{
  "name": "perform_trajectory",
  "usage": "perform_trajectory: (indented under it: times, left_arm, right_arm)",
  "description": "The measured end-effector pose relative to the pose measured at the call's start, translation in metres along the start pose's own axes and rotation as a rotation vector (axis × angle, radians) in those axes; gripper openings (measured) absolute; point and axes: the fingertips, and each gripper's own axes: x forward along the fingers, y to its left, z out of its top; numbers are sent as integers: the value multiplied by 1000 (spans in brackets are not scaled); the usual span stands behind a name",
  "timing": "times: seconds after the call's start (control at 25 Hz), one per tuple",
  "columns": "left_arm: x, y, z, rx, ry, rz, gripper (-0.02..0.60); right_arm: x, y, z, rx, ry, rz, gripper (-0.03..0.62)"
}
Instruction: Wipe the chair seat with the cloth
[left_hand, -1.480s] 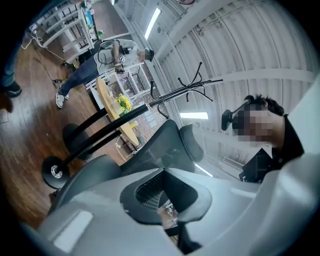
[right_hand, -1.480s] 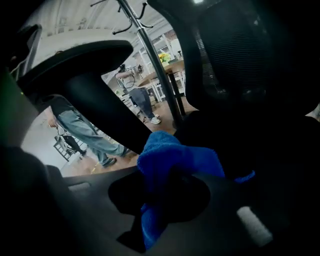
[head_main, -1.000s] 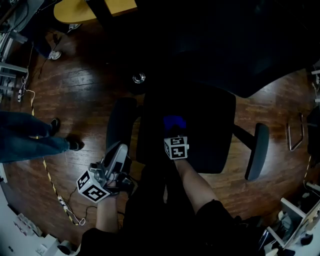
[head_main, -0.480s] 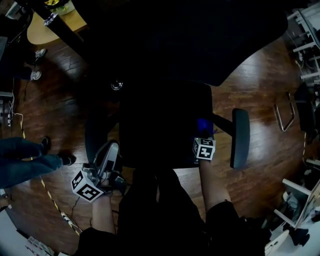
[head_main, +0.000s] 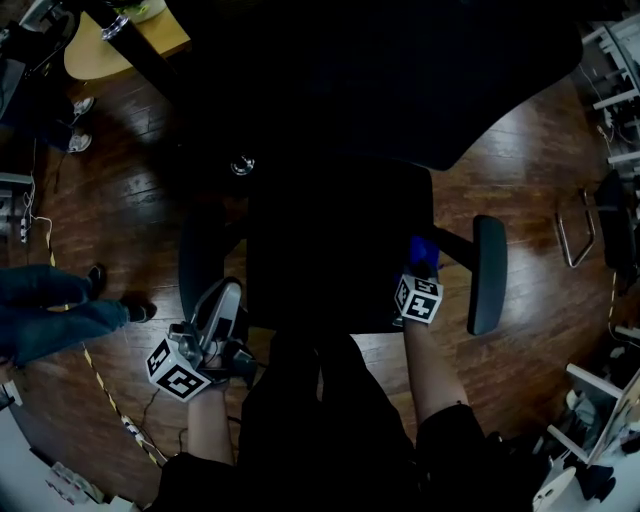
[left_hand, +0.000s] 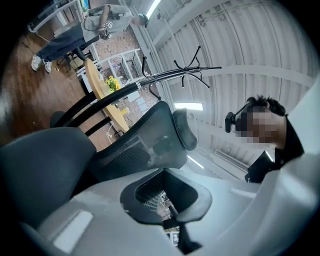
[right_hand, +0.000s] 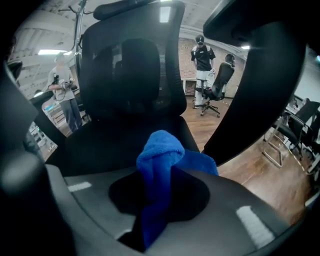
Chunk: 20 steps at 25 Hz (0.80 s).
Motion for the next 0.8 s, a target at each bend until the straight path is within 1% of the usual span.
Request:
perform_trajectory:
  times: [0.08,0.2,0.44,0.6,0.68,0.72,0.8]
  left_arm:
    - [-5,0,2,1,-12,6,-12]
    - [-14,-1,8,8,-33,17,-12]
    - [-39,-2,21,28,-88,54,-12]
    - [-55,-2,25,32,-115,83,-12]
    - [-62,-1,26,34,-123,96,-12]
    - [-65,-1,26,34,-128,100,-12]
    - [-71,-1,28,36,-132,107,-12]
  right_arm:
    - [-2,25,1,51,-21,31,67]
    - [-1,96,-5,57,-10,161,67]
    - [-6,261,-30,-23,75,445,67]
    - [-16,350,-46,-117,121,616,67]
    - [-23,382,-61,-182,156,687,67]
    - [-25,391,-68,-213,168,701,67]
    - [-26,396,-71,-253,161,696,67]
